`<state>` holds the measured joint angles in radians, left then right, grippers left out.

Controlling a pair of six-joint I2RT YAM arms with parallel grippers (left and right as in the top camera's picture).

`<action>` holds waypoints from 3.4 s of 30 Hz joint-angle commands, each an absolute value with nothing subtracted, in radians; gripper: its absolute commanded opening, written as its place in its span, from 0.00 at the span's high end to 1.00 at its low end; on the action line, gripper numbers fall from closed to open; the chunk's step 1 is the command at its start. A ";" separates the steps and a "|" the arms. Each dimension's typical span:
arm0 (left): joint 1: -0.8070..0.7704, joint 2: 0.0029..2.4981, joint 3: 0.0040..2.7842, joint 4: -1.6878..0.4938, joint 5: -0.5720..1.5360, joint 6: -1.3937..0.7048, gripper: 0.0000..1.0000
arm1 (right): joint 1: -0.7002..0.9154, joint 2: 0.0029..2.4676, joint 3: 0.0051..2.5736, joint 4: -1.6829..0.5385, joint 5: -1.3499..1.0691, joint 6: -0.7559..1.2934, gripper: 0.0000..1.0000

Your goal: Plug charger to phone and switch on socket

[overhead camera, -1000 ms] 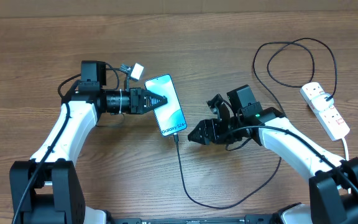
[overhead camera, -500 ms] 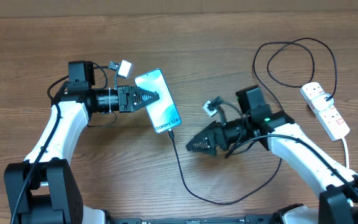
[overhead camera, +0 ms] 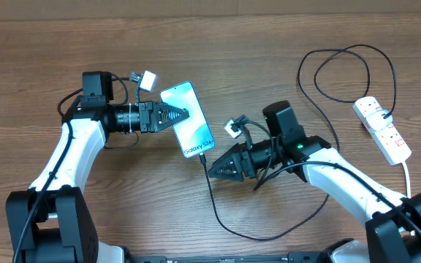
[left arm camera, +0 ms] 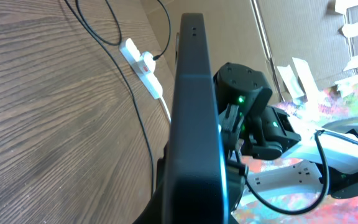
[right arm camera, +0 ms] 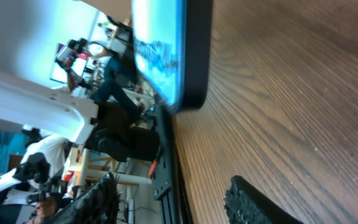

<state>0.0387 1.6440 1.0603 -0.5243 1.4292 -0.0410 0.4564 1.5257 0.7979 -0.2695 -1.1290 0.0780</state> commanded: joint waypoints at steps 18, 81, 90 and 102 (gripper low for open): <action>0.031 1.647 1.063 -0.524 1.466 0.005 0.96 | 0.479 1.532 0.802 -0.235 -1.056 0.192 0.52; -0.080 1.647 1.063 -0.867 1.411 0.413 0.96 | 0.500 1.532 0.854 -0.194 -1.010 0.214 0.96; -0.086 1.647 1.063 -0.881 1.411 0.412 0.96 | 0.498 1.532 0.862 -0.193 -1.033 0.218 0.96; -0.087 1.647 1.063 -0.920 1.415 0.412 0.96 | 0.498 1.532 0.866 -0.065 -1.033 0.319 0.96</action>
